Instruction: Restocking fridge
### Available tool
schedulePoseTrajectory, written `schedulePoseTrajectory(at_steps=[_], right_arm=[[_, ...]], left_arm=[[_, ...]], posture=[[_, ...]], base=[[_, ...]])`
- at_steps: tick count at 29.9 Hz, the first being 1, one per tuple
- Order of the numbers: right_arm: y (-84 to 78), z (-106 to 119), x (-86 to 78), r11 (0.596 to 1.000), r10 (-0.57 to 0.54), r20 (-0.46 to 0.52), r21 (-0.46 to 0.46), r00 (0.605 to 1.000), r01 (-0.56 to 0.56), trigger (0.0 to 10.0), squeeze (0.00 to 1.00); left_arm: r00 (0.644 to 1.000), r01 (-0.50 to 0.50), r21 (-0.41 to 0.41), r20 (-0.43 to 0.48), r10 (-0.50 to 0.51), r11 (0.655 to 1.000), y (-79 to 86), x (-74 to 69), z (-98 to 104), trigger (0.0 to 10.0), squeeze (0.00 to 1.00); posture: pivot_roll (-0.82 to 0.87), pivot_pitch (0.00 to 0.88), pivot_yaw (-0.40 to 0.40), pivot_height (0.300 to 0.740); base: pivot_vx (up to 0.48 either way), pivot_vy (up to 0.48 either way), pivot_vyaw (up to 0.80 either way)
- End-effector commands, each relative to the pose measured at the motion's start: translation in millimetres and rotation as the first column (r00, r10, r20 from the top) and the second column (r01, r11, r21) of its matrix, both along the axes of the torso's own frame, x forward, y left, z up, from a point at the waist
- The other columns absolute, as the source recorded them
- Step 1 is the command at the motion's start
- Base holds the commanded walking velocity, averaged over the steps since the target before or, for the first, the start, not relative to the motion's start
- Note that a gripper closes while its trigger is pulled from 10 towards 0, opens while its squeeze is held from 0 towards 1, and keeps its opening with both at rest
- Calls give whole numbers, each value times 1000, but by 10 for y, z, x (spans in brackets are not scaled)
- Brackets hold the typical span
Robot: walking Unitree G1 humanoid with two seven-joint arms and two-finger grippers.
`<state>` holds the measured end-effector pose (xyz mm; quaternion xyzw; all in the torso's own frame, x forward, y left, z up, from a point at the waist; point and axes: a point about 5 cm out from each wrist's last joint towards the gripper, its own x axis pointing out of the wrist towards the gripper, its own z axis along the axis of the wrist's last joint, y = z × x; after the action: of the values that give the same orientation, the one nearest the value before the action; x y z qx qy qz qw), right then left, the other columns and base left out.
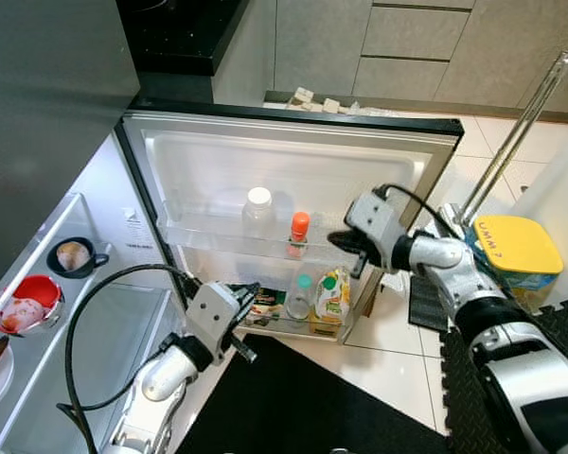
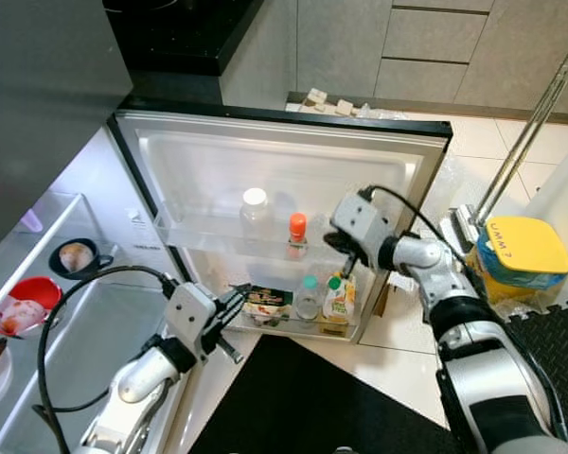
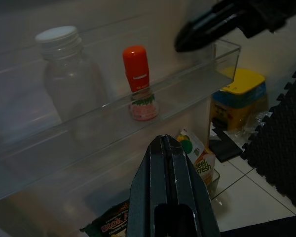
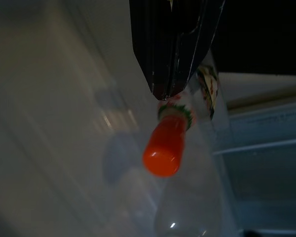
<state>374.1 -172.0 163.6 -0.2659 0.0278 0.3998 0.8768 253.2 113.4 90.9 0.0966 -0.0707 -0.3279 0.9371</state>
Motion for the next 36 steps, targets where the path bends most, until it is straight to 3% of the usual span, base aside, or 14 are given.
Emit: schedulePoseTrajectory(at_steps=[1,2,3,5,6,7,8,14,25,28,31,36], right_arm=[[-44,7,22,998,-56,12,31,998,56,0,0],[-64,15,33,996,-80,23,33,996,80,0,0],[-89,17,46,993,-110,36,35,993,109,1686,0],[-105,18,53,991,-129,44,38,991,127,1686,0],[-126,-18,46,991,-134,49,-3,990,134,6667,0],[-145,-57,35,989,-135,59,-53,989,138,8863,0],[-171,-133,10,980,-128,71,-145,989,138,10000,0],[-219,-269,-33,957,-137,74,-246,988,152,10000,0],[-237,-380,-68,952,-157,51,-259,986,165,10000,0],[-197,-389,-79,964,-130,16,-230,991,130,10000,0],[-69,-395,-123,993,-18,-93,-121,995,7,10000,0],[45,-448,-211,986,136,-214,-69,967,-154,10000,0]], left_arm=[[1000,13,-6,0,-13,1000,-38,-17,9,10000,0],[1000,13,-6,0,-13,1000,-39,-16,11,10000,0],[1000,15,-4,1,-15,1000,-40,-15,12,10000,0],[1000,16,-3,1,-16,1000,-40,-15,13,10000,0],[1000,20,-1,5,-20,1000,-45,-13,17,10000,0],[1000,21,0,10,-21,1000,-50,-9,22,10000,0],[1000,21,-14,21,-21,1000,-73,7,50,10000,0],[997,68,-31,41,-67,997,-187,37,120,10000,0],[992,123,-25,30,-122,992,-327,61,116,10000,0],[991,133,0,18,-133,991,-319,51,79,10000,0],[996,94,28,8,-94,995,-227,67,41,10000,0],[999,34,39,-6,-34,999,-104,95,4,10000,0]], posture=[[-91,148,-14,740],[-90,148,-13,740],[-90,148,-12,740],[-90,148,-12,740],[-92,149,-10,740],[-92,149,-9,740],[-92,150,-10,740],[-87,152,-9,740],[-89,158,0,740],[-91,158,4,740],[-92,160,4,740],[-93,161,1,740]], base=[[0,0,0],[0,0,0],[0,0,0],[0,0,0],[0,0,0],[0,0,0],[0,0,0],[0,0,0],[0,0,0],[0,0,0],[0,0,0],[0,0,0]])
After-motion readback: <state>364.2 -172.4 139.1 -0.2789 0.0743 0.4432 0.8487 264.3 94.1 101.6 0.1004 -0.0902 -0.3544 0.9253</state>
